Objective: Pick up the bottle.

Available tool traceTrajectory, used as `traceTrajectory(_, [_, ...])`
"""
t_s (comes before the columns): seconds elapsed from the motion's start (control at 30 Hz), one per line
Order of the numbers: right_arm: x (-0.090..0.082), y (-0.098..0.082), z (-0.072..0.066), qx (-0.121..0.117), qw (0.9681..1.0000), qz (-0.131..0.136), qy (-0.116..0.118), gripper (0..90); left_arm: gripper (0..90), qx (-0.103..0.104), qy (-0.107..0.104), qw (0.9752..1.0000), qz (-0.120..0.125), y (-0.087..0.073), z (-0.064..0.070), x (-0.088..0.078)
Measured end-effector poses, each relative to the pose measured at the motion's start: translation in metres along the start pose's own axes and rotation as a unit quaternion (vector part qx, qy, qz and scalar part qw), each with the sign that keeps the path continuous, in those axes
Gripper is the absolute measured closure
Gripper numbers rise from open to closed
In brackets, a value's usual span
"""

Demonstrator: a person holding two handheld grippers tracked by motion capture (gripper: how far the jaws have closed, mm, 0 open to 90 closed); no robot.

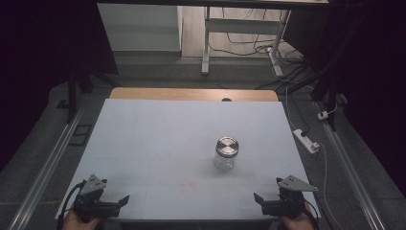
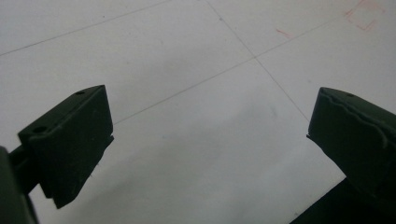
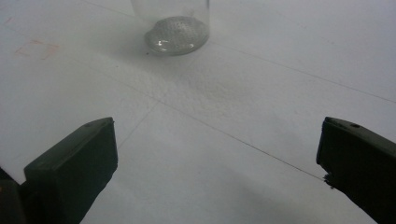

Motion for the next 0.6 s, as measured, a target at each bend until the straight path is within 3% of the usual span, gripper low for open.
traceTrajectory(0.3, [0.0021,0.0018,-0.0036,-0.01,0.9998,0.0,0.018,0.0,2.2,-0.002,-0.003,1.0,-0.005,-0.0025,-0.0002,-0.0007])
traceTrajectory(0.6, [0.0041,0.0015,-0.0045,-0.023,0.9997,-0.009,0.006,0.0,2.6,0.005,-0.004,0.9999,-0.013,-0.0037,0.0016,0.0006])
Point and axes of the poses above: each handheld gripper's, and its own axes: x roughly forward along the jaws, y roughly out of its top, z roughly to its right, the point moved 9 cm from there along x, roughly forward along the jaws, and after that the axes turned 5 degrees about y, right-handed, at the moved point
